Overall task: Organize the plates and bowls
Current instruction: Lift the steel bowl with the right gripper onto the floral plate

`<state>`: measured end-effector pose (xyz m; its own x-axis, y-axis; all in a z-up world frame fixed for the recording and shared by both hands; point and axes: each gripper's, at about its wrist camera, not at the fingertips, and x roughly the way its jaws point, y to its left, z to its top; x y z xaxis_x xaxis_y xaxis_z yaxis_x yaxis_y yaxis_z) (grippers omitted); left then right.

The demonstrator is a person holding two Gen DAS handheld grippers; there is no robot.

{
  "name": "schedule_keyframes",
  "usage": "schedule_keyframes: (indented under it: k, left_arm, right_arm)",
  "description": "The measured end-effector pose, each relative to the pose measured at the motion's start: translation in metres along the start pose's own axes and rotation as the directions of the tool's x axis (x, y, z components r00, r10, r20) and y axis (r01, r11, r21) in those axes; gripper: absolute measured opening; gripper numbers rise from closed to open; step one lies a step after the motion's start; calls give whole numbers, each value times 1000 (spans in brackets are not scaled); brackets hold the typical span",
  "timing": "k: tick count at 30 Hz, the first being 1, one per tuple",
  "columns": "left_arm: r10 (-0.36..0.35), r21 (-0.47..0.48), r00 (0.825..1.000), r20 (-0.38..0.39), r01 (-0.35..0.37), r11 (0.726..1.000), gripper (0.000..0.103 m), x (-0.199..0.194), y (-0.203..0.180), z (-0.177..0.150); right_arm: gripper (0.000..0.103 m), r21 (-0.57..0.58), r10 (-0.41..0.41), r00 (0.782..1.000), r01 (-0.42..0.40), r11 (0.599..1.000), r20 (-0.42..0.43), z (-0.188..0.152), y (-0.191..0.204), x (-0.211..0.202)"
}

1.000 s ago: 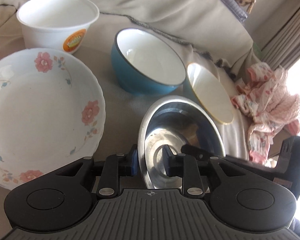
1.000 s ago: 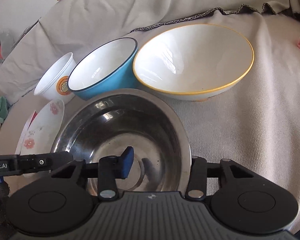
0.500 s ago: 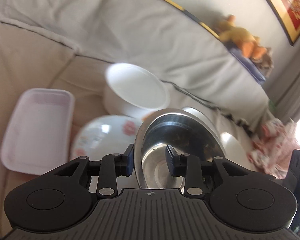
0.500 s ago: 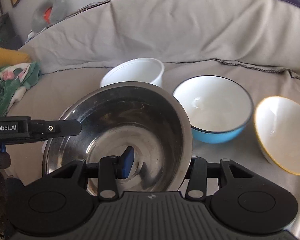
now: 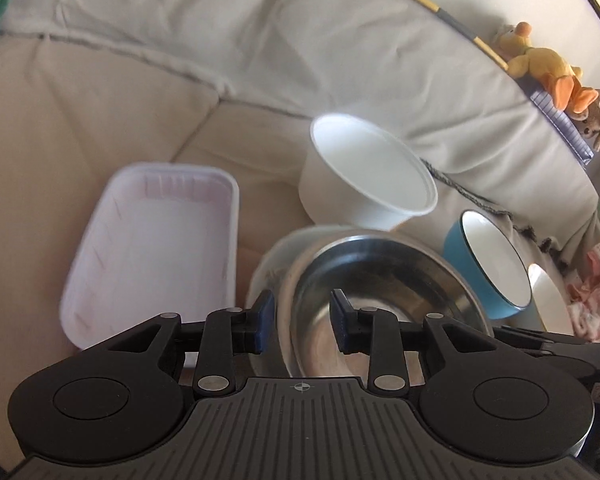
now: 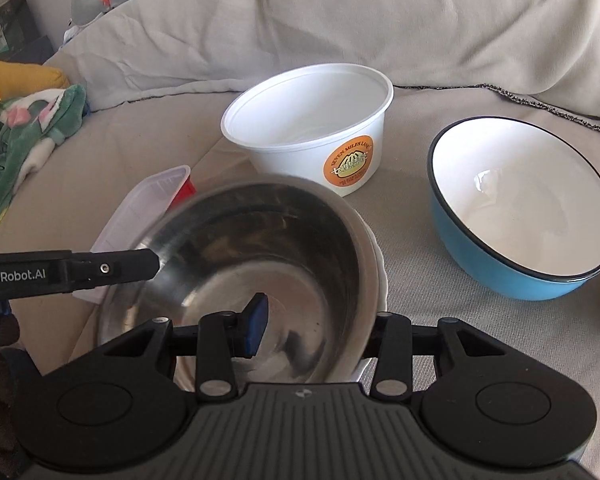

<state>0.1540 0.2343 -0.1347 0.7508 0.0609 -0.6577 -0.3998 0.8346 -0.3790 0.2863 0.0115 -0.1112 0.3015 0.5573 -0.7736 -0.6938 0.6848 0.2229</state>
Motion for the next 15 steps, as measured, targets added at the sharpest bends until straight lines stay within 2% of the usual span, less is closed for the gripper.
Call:
schedule_keyframes:
  k: [3,7,10,15]
  left_arm:
    - [37,21,999,18,-37,999,32,-13,1,1]
    - [58,-33,998,-19,-58,998,32,-21,13,-3]
    - [39,-96,997,-70,-46,994,32,-19,23,-9]
    - [-1,-191,998,-64,-11,982,33,-14,33,-12]
  right_arm:
    - [41,18,4,999,-4,1000,35,1,-5,-8]
    - [43,45,-22,996,18,999,90,2,-14,-19]
    - [44,58,-42,996,38,998,80,2,-20,-15]
    - [44,119,-36,999,32,992,35,-1,-30,2]
